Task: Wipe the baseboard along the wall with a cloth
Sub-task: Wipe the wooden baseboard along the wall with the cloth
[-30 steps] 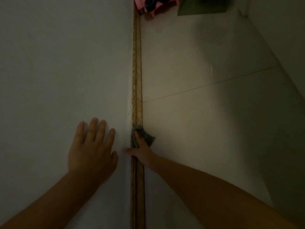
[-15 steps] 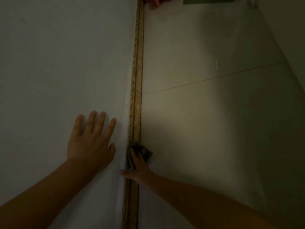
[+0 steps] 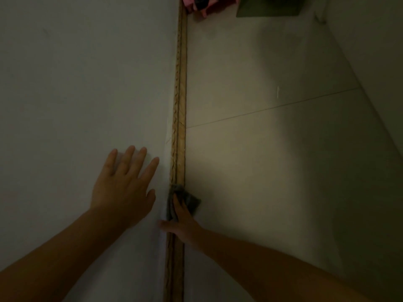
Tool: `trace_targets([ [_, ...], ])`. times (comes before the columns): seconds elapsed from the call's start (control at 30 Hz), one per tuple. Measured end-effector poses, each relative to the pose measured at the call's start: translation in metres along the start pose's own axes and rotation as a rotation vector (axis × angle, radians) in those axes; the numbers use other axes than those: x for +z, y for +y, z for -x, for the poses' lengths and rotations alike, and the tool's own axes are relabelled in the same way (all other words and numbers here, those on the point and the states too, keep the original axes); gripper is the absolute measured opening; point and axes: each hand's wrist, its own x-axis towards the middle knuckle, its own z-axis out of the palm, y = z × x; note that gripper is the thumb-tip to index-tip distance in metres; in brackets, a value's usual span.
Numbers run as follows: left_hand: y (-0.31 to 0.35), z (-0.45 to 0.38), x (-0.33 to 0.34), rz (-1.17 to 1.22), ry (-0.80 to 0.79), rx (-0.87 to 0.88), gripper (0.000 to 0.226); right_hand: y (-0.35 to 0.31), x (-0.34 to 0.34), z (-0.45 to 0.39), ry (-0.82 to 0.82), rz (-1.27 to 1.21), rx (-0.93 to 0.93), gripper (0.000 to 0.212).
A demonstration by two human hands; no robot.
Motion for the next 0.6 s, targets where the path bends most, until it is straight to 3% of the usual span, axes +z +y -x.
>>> trace_targets([
  [0.17,0.005,-0.002,0.002,0.000,-0.027,-0.004,0.070,-0.001,0.000,0.000,0.002,0.006,0.024,0.106],
  [0.4,0.014,0.005,0.009,-0.018,-0.060,0.026,0.068,0.020,0.017,0.009,-0.020,-0.019,0.041,0.135],
  [0.6,0.008,0.014,0.001,-0.019,-0.079,0.043,0.070,0.016,0.019,0.003,-0.004,-0.109,0.044,0.129],
])
